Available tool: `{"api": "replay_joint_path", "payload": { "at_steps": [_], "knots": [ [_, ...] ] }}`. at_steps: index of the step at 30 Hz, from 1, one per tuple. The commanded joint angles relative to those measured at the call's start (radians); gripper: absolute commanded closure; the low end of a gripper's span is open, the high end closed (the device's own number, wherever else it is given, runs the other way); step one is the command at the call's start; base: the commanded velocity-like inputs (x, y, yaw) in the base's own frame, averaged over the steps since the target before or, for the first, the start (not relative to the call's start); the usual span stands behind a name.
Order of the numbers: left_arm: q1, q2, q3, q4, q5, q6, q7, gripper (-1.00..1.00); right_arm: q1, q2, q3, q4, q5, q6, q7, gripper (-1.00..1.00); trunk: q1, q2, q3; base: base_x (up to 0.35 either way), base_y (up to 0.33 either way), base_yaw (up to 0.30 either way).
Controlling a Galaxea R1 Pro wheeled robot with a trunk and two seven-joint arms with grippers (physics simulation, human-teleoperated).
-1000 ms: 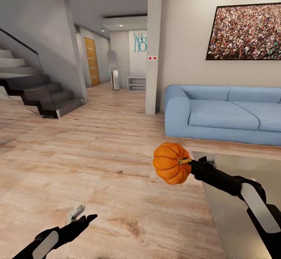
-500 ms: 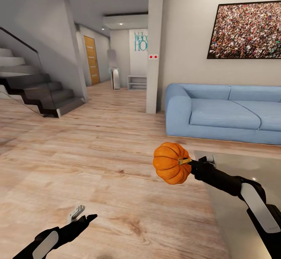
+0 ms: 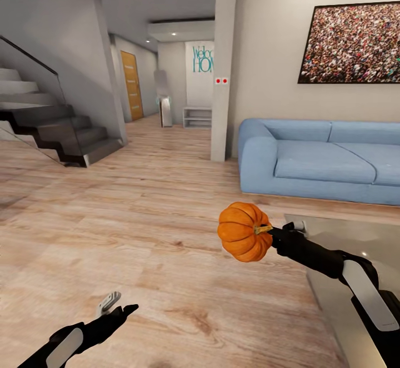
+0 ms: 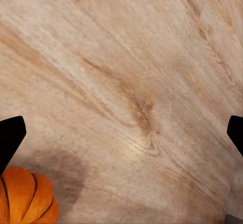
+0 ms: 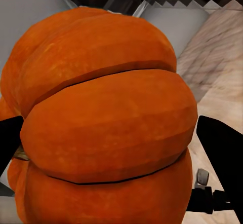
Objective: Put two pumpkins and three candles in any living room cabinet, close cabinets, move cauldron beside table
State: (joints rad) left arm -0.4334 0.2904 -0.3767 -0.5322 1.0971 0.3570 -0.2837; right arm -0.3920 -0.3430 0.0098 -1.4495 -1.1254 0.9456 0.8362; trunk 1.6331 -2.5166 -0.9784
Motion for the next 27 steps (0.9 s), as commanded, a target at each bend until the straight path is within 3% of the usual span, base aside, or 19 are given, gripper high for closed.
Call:
{"api": "replay_joint_path", "payload": {
  "at_steps": [1,14,27],
  "knots": [
    [-0.001,0.001,-0.005,0.0,0.007,0.002,-0.001,-1.0,-0.001,-0.001,0.001,0.0,-0.004,0.004,0.0,1.0,0.0,0.0,-0.001,0.0,0.046,0.0],
    [-0.001,0.0,-0.005,0.0,0.006,0.002,0.0,-1.0,-0.001,-0.001,0.0,0.001,-0.006,0.001,0.001,1.0,0.0,0.0,0.0,0.0,0.027,-0.003],
    [-0.001,0.0,-0.005,0.0,0.006,0.001,0.0,-1.0,-0.001,-0.001,0.001,0.001,-0.007,0.0,0.001,1.0,0.0,0.0,0.01,-0.014,0.045,-0.114]
  ]
}}
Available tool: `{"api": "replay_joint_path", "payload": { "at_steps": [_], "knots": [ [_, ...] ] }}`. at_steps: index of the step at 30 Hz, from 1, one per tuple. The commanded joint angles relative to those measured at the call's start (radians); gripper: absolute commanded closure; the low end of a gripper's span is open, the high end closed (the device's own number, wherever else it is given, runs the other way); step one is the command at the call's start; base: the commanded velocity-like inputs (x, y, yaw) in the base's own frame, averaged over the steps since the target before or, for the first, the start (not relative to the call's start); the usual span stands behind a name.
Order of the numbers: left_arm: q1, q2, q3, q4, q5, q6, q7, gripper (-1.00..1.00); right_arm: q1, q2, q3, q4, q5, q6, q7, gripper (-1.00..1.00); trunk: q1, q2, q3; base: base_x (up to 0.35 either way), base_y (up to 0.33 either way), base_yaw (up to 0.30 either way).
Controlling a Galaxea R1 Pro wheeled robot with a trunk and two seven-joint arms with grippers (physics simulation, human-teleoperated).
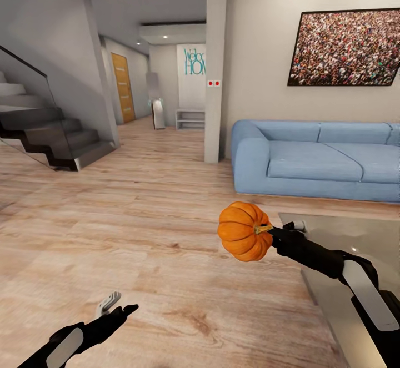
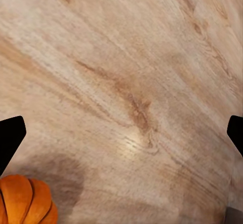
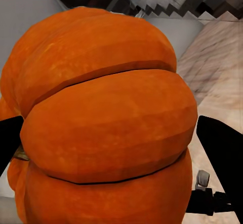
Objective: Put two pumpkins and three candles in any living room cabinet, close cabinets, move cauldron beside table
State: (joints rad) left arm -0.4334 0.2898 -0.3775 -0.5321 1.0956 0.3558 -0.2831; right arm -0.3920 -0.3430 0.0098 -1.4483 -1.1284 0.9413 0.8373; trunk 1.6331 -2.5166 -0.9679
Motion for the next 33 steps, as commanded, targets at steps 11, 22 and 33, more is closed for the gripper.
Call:
{"api": "replay_joint_path", "payload": {
  "at_steps": [11,22,33],
  "knots": [
    [-0.001,0.0,-0.004,0.0,0.006,0.002,-0.001,-1.0,-0.001,-0.001,0.001,0.004,-0.004,0.004,0.0,1.0,0.0,0.0,0.006,0.057,0.046,-0.11],
    [-0.001,0.0,-0.004,0.0,0.006,0.002,-0.001,-1.0,-0.001,-0.001,0.0,0.005,-0.004,0.004,-0.001,1.0,0.0,0.0,0.007,-0.032,0.015,-0.021],
    [-0.001,0.001,-0.004,0.0,0.006,0.002,-0.001,-1.0,-0.001,-0.001,0.0,0.009,-0.005,0.004,-0.001,1.0,0.0,0.0,0.009,-0.063,0.027,-0.073]
  ]
}}
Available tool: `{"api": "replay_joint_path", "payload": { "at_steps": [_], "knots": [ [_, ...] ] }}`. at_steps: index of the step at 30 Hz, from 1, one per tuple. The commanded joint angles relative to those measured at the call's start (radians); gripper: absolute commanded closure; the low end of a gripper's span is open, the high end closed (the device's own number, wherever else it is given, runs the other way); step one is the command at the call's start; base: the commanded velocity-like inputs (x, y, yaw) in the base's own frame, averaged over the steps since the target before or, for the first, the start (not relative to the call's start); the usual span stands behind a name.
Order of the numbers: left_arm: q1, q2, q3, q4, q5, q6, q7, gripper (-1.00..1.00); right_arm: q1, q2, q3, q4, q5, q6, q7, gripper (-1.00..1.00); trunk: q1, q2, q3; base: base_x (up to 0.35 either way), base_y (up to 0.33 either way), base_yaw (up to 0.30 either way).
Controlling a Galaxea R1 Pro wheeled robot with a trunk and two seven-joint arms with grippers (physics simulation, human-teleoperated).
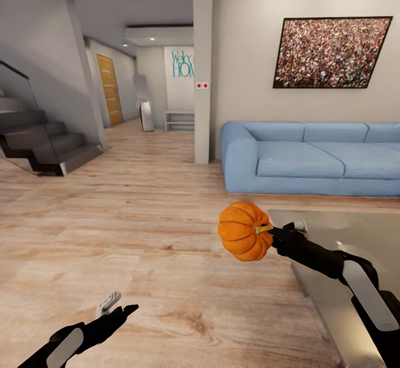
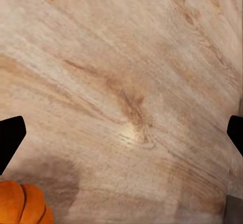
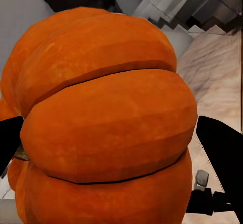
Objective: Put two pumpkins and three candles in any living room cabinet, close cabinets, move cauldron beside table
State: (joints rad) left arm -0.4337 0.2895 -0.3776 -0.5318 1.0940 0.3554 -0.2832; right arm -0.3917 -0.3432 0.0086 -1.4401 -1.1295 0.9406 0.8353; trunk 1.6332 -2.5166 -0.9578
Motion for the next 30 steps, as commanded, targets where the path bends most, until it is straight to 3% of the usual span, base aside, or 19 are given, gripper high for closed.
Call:
{"api": "replay_joint_path", "payload": {
  "at_steps": [1,27,30],
  "knots": [
    [0.0,0.001,-0.004,-0.001,0.007,0.002,-0.001,-1.0,-0.001,0.0,0.001,0.001,-0.004,0.004,0.001,1.0,0.0,0.0,0.0,-0.088,0.004,-0.194],
    [0.0,0.0,-0.003,-0.001,0.007,0.002,-0.001,-1.0,-0.001,0.0,0.001,0.003,-0.004,0.004,0.001,1.0,0.0,0.0,0.004,-0.045,0.0,-0.049],
    [0.0,0.001,-0.003,-0.001,0.009,0.002,-0.001,-1.0,-0.001,0.0,0.001,0.003,-0.004,0.004,0.001,1.0,0.001,-0.001,-0.007,0.0,0.0,0.0]
  ]
}}
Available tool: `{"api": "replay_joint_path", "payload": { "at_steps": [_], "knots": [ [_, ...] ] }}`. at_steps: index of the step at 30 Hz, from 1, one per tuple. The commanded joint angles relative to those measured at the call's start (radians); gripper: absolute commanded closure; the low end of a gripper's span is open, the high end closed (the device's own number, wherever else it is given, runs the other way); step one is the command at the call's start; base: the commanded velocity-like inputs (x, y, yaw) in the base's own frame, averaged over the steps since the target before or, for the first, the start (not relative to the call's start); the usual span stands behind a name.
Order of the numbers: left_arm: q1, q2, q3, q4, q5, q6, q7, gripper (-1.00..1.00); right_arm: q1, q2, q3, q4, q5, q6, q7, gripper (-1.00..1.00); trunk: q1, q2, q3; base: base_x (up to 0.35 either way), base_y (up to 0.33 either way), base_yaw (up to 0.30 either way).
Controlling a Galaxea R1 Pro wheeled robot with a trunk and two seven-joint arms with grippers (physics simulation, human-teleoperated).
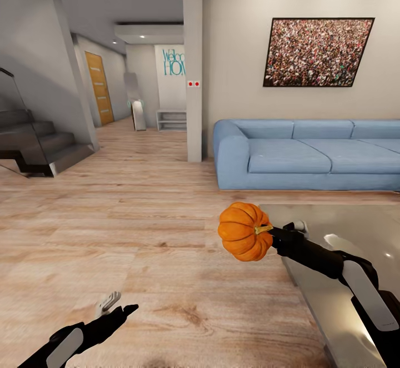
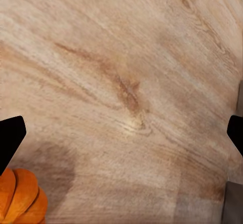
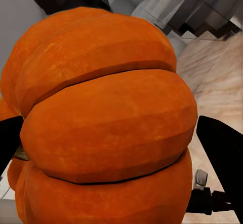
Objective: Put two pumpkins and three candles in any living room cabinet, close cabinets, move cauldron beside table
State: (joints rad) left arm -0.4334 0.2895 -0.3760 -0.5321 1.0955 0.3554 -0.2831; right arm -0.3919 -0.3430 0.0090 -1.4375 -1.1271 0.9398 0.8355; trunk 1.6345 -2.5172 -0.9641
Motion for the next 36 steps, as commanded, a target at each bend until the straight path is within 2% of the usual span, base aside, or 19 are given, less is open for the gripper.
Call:
{"api": "replay_joint_path", "payload": {
  "at_steps": [1,12,18,21,23,26,31,36],
  "knots": [
    [-0.001,0.001,-0.004,0.0,0.008,0.002,-0.001,-1.0,-0.001,-0.001,0.001,0.0,-0.007,0.005,0.001,1.0,0.0,-0.001,-0.005,0.0,0.0,0.0],
    [-0.001,0.006,-0.003,0.0,0.013,0.003,-0.001,-1.0,-0.001,0.005,0.005,-0.02,-0.001,0.004,-0.012,1.0,0.005,-0.003,-0.047,0.0,0.0,0.0],
    [-0.001,0.006,-0.003,0.0,0.014,0.004,-0.002,-1.0,-0.001,0.007,0.013,-0.091,-0.003,0.014,-0.139,1.0,0.008,-0.005,-0.071,0.0,0.0,0.0],
    [-0.001,0.007,-0.003,0.0,0.014,0.004,-0.002,-1.0,-0.001,0.007,0.036,-0.105,-0.003,0.016,-0.19,1.0,0.009,-0.005,-0.082,0.0,0.0,0.0],
    [-0.001,0.005,-0.003,0.0,0.014,0.004,-0.002,-1.0,-0.001,0.007,0.058,-0.11,-0.003,0.016,-0.209,1.0,0.009,-0.005,-0.082,0.0,0.0,0.0],
    [-0.001,0.006,-0.003,0.0,0.014,0.004,-0.002,-1.0,-0.001,0.007,0.067,-0.111,-0.004,0.019,-0.215,1.0,0.009,-0.005,-0.082,0.0,0.0,0.0],
    [-0.001,0.006,-0.003,0.0,0.014,0.004,-0.002,-1.0,-0.001,0.007,0.068,-0.111,-0.004,0.042,-0.217,1.0,0.009,-0.005,-0.082,0.0,0.0,0.0],
    [-0.001,0.007,-0.003,0.0,0.014,0.004,-0.002,-1.0,-0.001,0.009,0.065,-0.109,-0.004,0.034,-0.216,1.0,0.009,-0.005,-0.082,0.0,0.0,0.0]
  ]
}}
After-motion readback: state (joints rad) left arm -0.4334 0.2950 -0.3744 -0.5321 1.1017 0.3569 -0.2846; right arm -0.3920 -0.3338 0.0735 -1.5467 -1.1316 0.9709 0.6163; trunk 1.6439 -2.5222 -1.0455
